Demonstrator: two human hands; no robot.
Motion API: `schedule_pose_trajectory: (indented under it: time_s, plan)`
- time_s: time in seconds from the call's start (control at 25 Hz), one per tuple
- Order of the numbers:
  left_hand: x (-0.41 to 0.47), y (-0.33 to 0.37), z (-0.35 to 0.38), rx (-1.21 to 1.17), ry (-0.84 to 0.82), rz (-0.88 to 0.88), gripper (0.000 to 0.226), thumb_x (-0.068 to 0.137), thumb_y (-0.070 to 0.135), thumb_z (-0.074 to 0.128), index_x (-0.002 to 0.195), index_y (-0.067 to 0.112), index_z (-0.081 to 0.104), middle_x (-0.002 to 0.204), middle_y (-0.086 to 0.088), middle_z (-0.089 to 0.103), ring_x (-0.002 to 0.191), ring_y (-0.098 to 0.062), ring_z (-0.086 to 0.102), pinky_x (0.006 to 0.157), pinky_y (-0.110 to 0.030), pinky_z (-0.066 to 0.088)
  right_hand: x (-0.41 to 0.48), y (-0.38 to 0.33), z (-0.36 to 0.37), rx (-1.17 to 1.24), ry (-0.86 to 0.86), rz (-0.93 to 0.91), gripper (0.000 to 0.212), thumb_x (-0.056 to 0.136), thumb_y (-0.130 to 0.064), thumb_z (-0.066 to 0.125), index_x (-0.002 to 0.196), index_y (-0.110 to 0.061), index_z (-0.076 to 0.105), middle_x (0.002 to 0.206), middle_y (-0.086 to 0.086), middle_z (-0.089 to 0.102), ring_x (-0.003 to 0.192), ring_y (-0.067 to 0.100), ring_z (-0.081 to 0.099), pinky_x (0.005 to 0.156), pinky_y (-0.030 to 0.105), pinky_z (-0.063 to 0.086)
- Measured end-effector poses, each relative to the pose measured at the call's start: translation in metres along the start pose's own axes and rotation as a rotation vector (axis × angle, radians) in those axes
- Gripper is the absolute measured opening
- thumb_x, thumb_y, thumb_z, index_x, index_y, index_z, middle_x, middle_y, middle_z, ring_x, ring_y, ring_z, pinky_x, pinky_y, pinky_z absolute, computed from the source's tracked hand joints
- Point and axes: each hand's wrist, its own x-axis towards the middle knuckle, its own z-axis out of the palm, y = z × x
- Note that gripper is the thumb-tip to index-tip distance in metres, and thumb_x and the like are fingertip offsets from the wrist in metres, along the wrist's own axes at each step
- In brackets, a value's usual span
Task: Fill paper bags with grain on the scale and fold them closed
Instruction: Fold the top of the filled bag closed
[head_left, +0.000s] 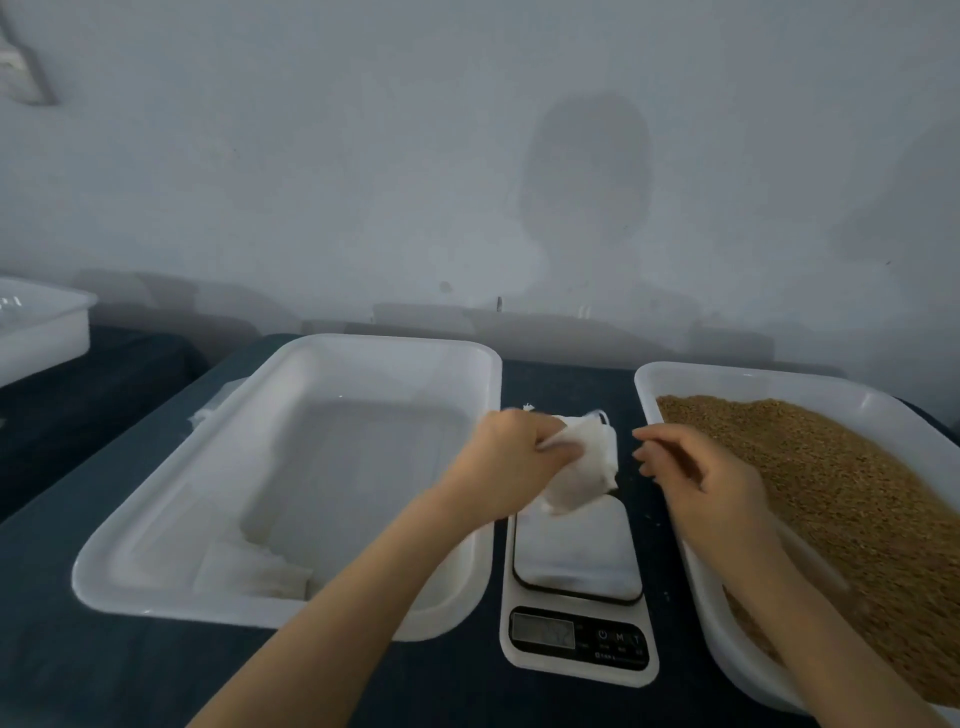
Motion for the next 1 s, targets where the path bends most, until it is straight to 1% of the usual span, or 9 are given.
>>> schedule_pose_trajectory:
  time_s: [0.08, 0.12, 0.2, 0.32, 0.44, 0.52, 0.6, 0.76, 1.0]
  plan:
    - [-0.015, -0.007, -0.028, -0.047, 0.112, -0.088, 0.045, 0.09, 0.025, 0.059, 0.048, 0.018, 0.044, 0.044, 0.013, 0.04, 0.042, -0.003, 0.033, 0.045, -0.012, 0.03, 0.001, 0.001, 0.0, 0.001, 0.015, 0.022, 0.017, 0.09, -0.019, 0.057, 0.104, -0.022, 0.066, 0.089, -0.008, 0.067, 0.083, 0.011, 0.064, 0.073, 0.031, 0.053]
    - [-0.025, -0.015, -0.044, -0.05, 0.163, -0.141, 0.038, 0.089, 0.025, 0.059, 0.053, 0.015, 0.05, 0.047, 0.011, 0.044, 0.045, -0.006, 0.039, 0.047, -0.018, 0.038, 0.001, 0.0, 0.001, 0.001, 0.01, 0.022, 0.017, 0.09, -0.018, 0.057, 0.103, -0.023, 0.066, 0.088, -0.008, 0.067, 0.083, 0.011, 0.064, 0.073, 0.031, 0.053]
    - [-0.048, -0.036, -0.073, 0.01, 0.223, -0.262, 0.025, 0.089, 0.024, 0.058, 0.067, 0.011, 0.063, 0.058, 0.002, 0.06, 0.055, -0.014, 0.057, 0.055, -0.03, 0.054, 0.0, -0.002, 0.001, 0.01, -0.001, 0.022, 0.017, 0.09, -0.017, 0.057, 0.101, -0.028, 0.064, 0.086, -0.011, 0.066, 0.083, 0.005, 0.063, 0.072, 0.026, 0.051]
    - [-0.081, -0.068, -0.099, 0.095, 0.22, -0.464, 0.015, 0.09, 0.017, 0.055, 0.087, 0.017, 0.07, 0.075, -0.003, 0.068, 0.069, -0.018, 0.066, 0.056, -0.027, 0.057, 0.0, -0.005, 0.001, -0.002, -0.002, 0.014, 0.018, 0.09, -0.015, 0.057, 0.101, -0.027, 0.064, 0.084, -0.017, 0.065, 0.082, -0.003, 0.062, 0.07, 0.017, 0.046]
    - [-0.096, -0.094, -0.105, 0.192, 0.03, -0.619, 0.034, 0.091, 0.01, 0.051, 0.118, 0.03, 0.058, 0.099, 0.001, 0.063, 0.081, -0.012, 0.06, 0.059, -0.02, 0.051, 0.0, -0.004, 0.001, -0.006, 0.01, 0.009, 0.018, 0.09, -0.013, 0.058, 0.102, -0.022, 0.066, 0.085, -0.011, 0.067, 0.082, 0.002, 0.063, 0.071, 0.022, 0.049]
    - [-0.101, -0.105, -0.106, 0.282, -0.112, -0.638, 0.046, 0.089, 0.007, 0.049, 0.122, 0.039, 0.05, 0.105, 0.004, 0.058, 0.081, -0.007, 0.055, 0.059, -0.016, 0.046, 0.0, -0.003, 0.0, -0.002, 0.012, 0.007, 0.018, 0.09, -0.012, 0.058, 0.102, -0.021, 0.067, 0.085, -0.009, 0.068, 0.082, 0.004, 0.064, 0.071, 0.024, 0.05]
    - [-0.105, -0.109, -0.112, 0.261, -0.147, -0.683, 0.053, 0.087, 0.005, 0.05, 0.128, 0.038, 0.047, 0.105, 0.005, 0.054, 0.081, -0.01, 0.058, 0.06, -0.021, 0.052, 0.0, -0.004, -0.001, 0.007, 0.01, 0.011, 0.018, 0.09, -0.012, 0.057, 0.102, -0.022, 0.066, 0.085, -0.012, 0.067, 0.082, 0.002, 0.064, 0.07, 0.021, 0.049]
    - [-0.111, -0.114, -0.124, 0.461, -0.289, -0.791, 0.066, 0.086, 0.004, 0.045, 0.145, 0.03, 0.03, 0.139, -0.001, 0.043, 0.092, -0.016, 0.062, 0.066, -0.022, 0.053, 0.0, -0.004, 0.0, -0.013, 0.011, 0.012, 0.017, 0.091, -0.012, 0.057, 0.102, -0.021, 0.066, 0.086, -0.01, 0.067, 0.082, 0.002, 0.063, 0.07, 0.022, 0.049]
    - [-0.106, -0.111, -0.119, 0.667, -0.35, -0.832, 0.073, 0.087, 0.02, 0.062, 0.148, 0.024, 0.022, 0.131, -0.001, 0.049, 0.097, -0.013, 0.059, 0.074, -0.021, 0.051, 0.0, -0.004, -0.002, -0.009, 0.022, -0.007, 0.017, 0.091, -0.011, 0.057, 0.103, -0.018, 0.067, 0.086, -0.01, 0.067, 0.082, 0.005, 0.064, 0.071, 0.025, 0.051]
